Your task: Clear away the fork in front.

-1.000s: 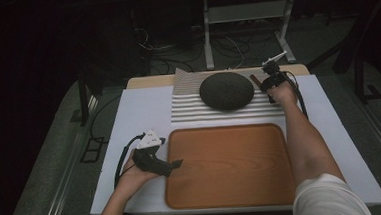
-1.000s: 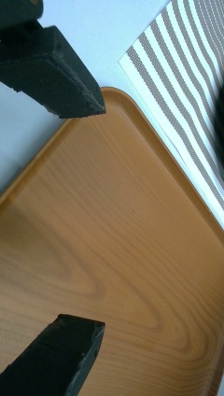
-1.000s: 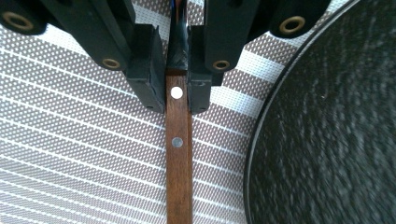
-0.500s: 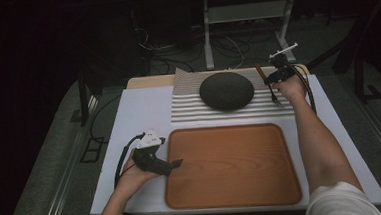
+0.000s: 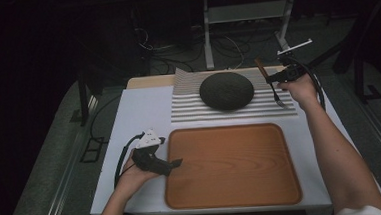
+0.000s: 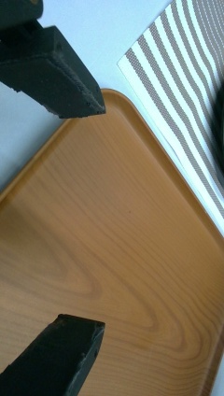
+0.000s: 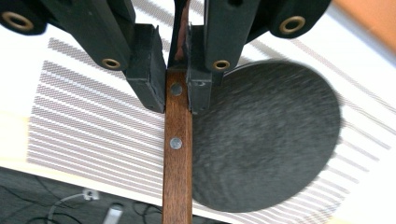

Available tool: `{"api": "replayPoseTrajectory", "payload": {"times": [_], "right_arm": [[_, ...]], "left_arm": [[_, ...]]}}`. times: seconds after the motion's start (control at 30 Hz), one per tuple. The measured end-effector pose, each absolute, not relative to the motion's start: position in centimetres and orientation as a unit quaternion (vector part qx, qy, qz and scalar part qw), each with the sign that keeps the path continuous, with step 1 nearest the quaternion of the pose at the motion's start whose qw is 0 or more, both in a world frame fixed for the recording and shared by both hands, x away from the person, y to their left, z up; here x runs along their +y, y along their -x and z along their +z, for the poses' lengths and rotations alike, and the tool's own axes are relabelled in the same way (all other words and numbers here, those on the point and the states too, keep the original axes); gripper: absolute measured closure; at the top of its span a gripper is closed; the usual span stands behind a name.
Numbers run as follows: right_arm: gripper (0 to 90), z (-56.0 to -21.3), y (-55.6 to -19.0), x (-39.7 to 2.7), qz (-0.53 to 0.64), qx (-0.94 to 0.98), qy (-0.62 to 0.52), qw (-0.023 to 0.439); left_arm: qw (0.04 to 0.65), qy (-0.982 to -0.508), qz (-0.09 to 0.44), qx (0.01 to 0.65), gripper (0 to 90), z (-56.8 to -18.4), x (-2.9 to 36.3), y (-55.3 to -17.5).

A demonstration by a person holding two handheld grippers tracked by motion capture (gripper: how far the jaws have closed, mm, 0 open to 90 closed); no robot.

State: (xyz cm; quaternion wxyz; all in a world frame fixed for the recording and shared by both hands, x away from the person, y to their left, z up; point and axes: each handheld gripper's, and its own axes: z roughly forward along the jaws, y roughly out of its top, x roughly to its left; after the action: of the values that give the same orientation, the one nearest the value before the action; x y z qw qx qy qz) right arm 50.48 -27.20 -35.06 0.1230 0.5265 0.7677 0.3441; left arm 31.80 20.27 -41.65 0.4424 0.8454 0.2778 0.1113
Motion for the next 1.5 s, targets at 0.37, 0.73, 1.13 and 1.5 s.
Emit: {"api": "replayPoseTrajectory", "payload": {"times": [0.37,0.73,1.13,1.5], "right_arm": [[76.7,-33.4,-45.0,-26.2,0.381,0.787,-0.472,0.111],[76.7,-33.0,-40.6,-23.0,0.409,0.813,-0.399,0.111],[76.7,-34.6,-37.5,-20.7,0.429,0.826,-0.355,0.080],[76.7,-35.9,-35.6,-19.9,0.448,0.824,-0.338,0.075]], "left_arm": [[0.448,-0.841,0.108,0.282,0.0,-41.6,20.3,-31.9],[0.452,-0.838,0.105,0.286,0.0,-41.2,19.8,-32.0],[0.475,-0.828,0.087,0.285,0.0,-39.4,17.4,-33.2],[0.494,-0.824,0.078,0.267,0.0,-37.5,13.0,-35.2]]}}
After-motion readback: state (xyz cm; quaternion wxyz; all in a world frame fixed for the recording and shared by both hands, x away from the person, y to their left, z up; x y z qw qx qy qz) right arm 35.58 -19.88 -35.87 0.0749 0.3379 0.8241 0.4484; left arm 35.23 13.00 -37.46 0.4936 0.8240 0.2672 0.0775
